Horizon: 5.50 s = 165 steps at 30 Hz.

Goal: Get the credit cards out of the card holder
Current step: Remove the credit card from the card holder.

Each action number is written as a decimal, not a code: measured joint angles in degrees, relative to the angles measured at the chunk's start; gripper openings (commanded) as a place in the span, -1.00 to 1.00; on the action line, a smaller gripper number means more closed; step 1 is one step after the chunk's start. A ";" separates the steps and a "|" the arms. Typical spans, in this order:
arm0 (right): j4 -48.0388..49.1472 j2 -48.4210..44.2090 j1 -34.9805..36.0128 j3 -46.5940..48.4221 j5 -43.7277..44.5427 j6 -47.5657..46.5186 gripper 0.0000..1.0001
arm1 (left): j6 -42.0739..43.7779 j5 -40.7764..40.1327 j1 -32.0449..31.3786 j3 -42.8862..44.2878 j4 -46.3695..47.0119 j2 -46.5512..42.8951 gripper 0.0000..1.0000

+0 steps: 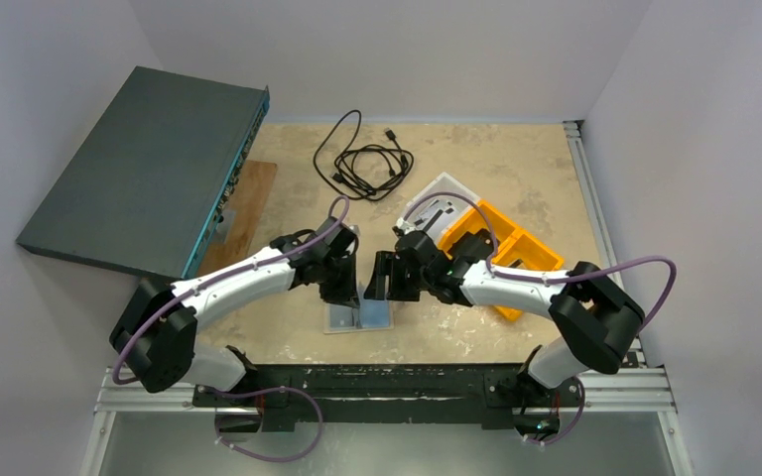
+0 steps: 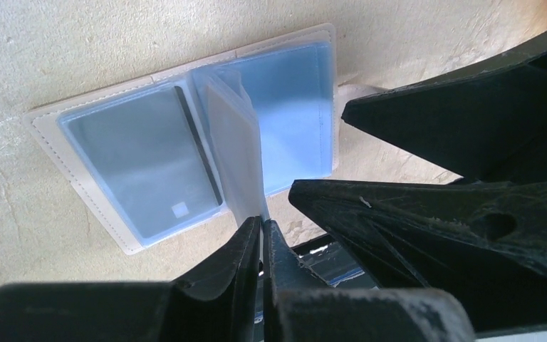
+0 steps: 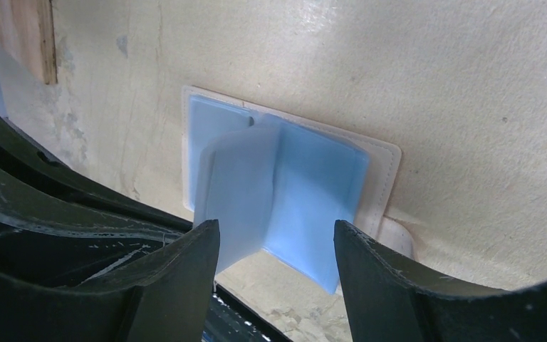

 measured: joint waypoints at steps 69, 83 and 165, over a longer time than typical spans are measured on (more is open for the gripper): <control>-8.59 4.63 3.30 3.65 7.61 -2.64 -0.31 | -2.32 -0.66 2.67 -7.41 10.25 6.86 -1.00; -12.26 9.42 6.84 10.36 11.21 -4.85 -0.22 | -3.56 0.72 3.52 -8.52 12.33 6.71 -1.00; 5.27 8.50 3.19 5.46 -8.39 4.17 -0.04 | -1.01 -10.32 4.26 -11.15 -2.67 -14.05 -1.00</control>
